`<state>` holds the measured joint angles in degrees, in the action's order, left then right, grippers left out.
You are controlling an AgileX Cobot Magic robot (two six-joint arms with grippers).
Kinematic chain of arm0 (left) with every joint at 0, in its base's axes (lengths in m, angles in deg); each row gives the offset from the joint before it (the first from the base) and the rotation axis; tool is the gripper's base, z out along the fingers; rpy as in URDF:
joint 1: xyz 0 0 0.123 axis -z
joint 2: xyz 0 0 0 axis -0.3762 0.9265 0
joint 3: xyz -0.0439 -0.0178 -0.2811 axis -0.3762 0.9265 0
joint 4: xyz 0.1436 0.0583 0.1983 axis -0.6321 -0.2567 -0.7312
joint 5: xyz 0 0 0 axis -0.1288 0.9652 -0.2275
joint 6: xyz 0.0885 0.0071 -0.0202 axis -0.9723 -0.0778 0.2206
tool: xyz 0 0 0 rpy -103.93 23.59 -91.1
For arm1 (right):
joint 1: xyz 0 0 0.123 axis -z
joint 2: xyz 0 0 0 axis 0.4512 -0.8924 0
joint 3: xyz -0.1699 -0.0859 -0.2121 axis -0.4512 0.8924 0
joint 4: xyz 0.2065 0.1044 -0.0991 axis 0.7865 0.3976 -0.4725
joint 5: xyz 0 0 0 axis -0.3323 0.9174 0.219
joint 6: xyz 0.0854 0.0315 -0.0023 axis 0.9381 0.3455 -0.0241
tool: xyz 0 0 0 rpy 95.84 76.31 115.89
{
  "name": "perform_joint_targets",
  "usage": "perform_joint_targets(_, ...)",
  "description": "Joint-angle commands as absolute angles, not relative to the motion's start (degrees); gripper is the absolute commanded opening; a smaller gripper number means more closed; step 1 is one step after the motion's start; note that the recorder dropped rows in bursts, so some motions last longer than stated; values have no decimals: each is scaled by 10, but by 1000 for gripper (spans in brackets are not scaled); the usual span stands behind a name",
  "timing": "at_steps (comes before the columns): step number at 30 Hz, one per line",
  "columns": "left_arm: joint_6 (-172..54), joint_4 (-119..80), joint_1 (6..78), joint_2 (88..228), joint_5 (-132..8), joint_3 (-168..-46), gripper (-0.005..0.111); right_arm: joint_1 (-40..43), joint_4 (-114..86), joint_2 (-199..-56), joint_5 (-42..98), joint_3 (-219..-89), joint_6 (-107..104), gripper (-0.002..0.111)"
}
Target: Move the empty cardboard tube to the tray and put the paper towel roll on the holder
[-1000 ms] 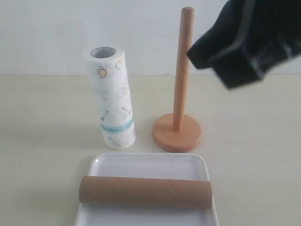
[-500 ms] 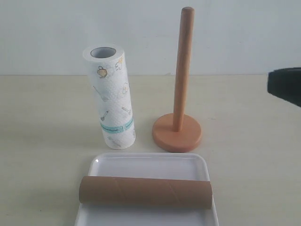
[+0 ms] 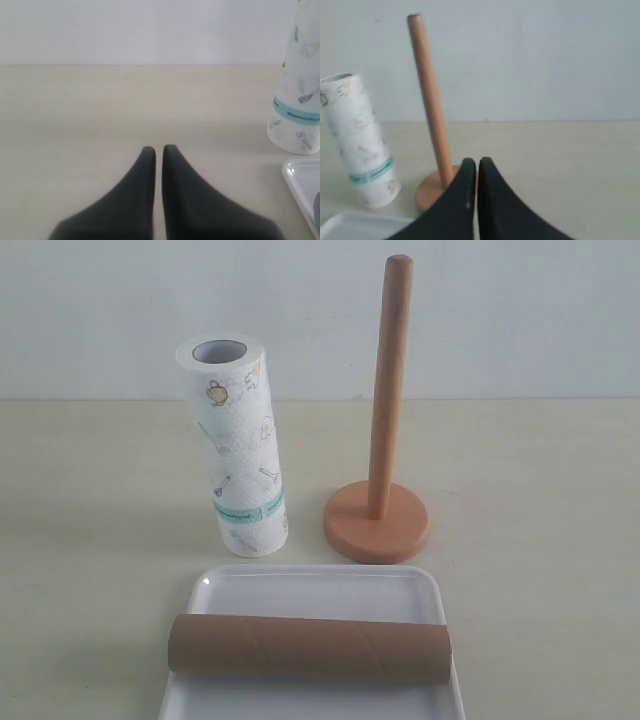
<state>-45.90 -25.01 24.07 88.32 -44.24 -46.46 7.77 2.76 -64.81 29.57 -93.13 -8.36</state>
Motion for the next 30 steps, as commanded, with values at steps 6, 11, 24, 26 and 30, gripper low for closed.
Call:
perform_joint_targets(6, -460, -251, 239, 882, -443, -462, 4, 227, 31, -559, 291, -891, 24, 1)
perform_joint_targets(11, -460, -251, 239, 882, -443, -462, 4, 251, 30, -559, 292, -891, 32, 1)
perform_joint_targets(24, -460, -251, 239, 882, -443, -462, 4, 251, 29, -559, 471, -891, -79, 1)
perform_joint_targets(26, -460, -251, 239, 882, -443, -462, 4, 251, 18, -559, 470, -891, -82, 1)
perform_joint_targets(30, -460, -251, 239, 882, -443, -462, 4, 251, -41, -559, 469, -891, -38, 1)
